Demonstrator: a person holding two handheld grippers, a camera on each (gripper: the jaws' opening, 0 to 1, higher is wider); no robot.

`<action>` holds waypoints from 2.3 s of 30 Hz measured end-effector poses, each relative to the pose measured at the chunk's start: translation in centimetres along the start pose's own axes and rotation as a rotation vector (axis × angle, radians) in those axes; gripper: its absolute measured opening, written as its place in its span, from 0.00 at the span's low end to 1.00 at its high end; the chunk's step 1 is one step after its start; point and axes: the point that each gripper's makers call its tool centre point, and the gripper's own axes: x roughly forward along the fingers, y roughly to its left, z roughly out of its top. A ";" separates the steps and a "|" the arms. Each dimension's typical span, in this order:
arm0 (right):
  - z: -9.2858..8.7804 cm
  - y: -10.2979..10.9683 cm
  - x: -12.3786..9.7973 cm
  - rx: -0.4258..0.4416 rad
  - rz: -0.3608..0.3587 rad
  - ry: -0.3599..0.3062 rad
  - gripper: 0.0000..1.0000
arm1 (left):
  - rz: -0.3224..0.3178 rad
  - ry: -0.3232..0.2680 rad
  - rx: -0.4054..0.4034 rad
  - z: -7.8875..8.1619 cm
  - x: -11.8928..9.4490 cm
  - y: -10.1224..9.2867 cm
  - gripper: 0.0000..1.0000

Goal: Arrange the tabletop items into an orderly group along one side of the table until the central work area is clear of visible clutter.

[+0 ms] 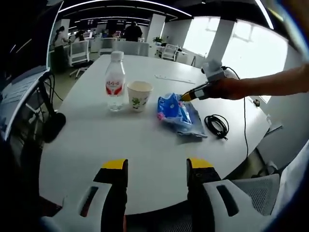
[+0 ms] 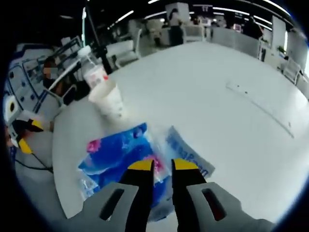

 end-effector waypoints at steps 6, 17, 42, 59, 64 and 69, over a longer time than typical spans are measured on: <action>0.1 0.2 0.4 -0.017 0.006 0.010 0.10 | 0.008 -0.002 -0.002 0.1 -0.2 0.4 0.48; 0.0 0.0 0.6 -0.032 0.009 0.019 0.06 | 0.014 -0.001 -0.003 0.1 -0.4 0.5 0.48; -0.8 -0.3 -0.2 -0.014 -0.006 0.010 0.05 | -0.099 0.006 -0.156 3.1 8.5 -4.2 0.44; -1.6 -0.6 -0.9 0.026 -0.009 -0.007 0.10 | -0.108 0.043 -0.278 4.1 14.2 -5.4 0.38; -1.2 -0.5 -0.1 0.013 -0.001 -0.001 0.10 | -0.095 0.055 -0.311 4.2 15.0 -5.6 0.34; -0.9 -0.3 0.2 0.007 0.008 -0.013 0.05 | -0.088 0.060 -0.332 4.5 16.1 -5.8 0.25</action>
